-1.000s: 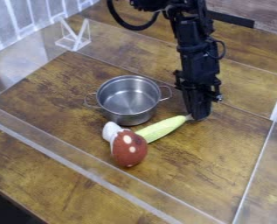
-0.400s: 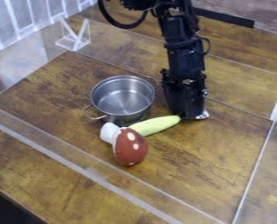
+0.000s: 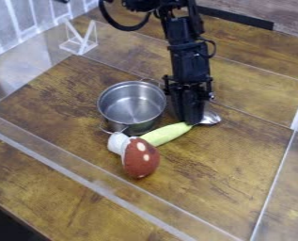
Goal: Move the green spoon to the left
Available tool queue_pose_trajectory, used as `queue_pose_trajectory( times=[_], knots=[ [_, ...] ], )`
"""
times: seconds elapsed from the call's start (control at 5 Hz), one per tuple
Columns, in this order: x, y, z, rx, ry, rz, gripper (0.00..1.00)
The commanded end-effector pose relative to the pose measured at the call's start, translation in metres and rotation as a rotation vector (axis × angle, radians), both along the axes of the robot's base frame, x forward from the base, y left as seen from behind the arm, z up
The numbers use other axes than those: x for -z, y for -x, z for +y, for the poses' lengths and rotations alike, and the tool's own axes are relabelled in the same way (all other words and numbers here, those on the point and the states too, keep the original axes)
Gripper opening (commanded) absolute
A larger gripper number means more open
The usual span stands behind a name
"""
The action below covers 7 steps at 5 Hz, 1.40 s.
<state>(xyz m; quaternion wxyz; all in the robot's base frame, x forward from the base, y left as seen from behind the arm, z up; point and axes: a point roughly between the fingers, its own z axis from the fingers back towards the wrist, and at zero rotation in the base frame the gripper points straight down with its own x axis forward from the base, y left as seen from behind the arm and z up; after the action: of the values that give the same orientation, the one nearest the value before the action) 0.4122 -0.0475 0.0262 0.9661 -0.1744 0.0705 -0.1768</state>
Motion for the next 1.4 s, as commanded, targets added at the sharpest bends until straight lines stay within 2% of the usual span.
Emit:
queue_pose_trajectory(
  times=[0.0,0.2,0.4,0.6,1.0,1.2],
  knots=[
    [-0.018,-0.012,-0.015,-0.021,-0.004,-0.030,1.00],
    [-0.018,-0.013,-0.016,-0.049,-0.011,-0.033,0.00],
    [-0.023,-0.005,-0.015,-0.077,-0.019,-0.042,0.00],
    [-0.044,0.003,-0.012,-0.087,-0.029,-0.073,0.00],
    [-0.095,0.009,-0.003,0.001,-0.048,-0.138,0.00],
    [-0.129,0.015,0.006,0.016,-0.078,-0.199,0.00]
  ],
)
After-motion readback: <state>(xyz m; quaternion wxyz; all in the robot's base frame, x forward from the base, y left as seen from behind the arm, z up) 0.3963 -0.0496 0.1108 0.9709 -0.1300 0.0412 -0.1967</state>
